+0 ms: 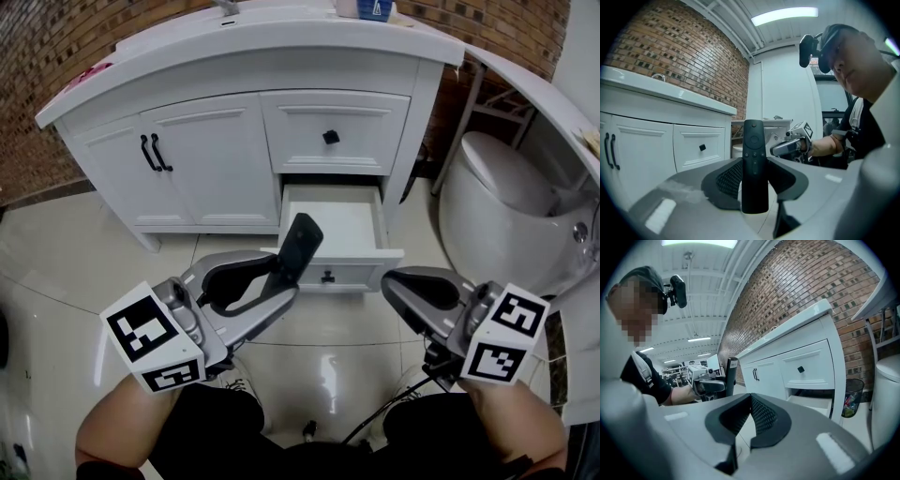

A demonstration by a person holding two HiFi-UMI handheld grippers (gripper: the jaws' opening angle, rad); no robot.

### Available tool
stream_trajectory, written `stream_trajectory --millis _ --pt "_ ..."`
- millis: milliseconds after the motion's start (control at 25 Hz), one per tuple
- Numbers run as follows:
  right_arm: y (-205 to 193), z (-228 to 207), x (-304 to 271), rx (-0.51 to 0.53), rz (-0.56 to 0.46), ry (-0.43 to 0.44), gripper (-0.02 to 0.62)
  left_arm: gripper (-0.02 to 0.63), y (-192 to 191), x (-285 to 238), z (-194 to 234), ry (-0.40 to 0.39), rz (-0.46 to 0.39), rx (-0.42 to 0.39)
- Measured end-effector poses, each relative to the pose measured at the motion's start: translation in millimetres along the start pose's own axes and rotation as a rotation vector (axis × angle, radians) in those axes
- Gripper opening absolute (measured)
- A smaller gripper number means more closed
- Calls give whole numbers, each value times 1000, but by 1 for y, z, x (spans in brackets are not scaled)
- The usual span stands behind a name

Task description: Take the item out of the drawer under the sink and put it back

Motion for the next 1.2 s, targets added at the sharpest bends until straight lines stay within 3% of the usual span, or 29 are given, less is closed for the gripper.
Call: stream_trajectory --millis 480,680,1200 --pt "2 3 -2 -2 -6 15 8 167 6 5 10 54 44 -63" --pt "1 4 -3 -9 -3 22 8 167 12 2 23 88 96 -122" --pt "-1 9 -1 -11 15 69 8 166 20 -43 83 115 245 -180"
Point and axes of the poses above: the fingertips, and each gripper's own axes: x backward along the fingers, z to its left, y out of its top, the point moved 5 cm from there along x, backward along the fingers, and after that the axes turned 12 degrees about -y, right-handed, at the moved point
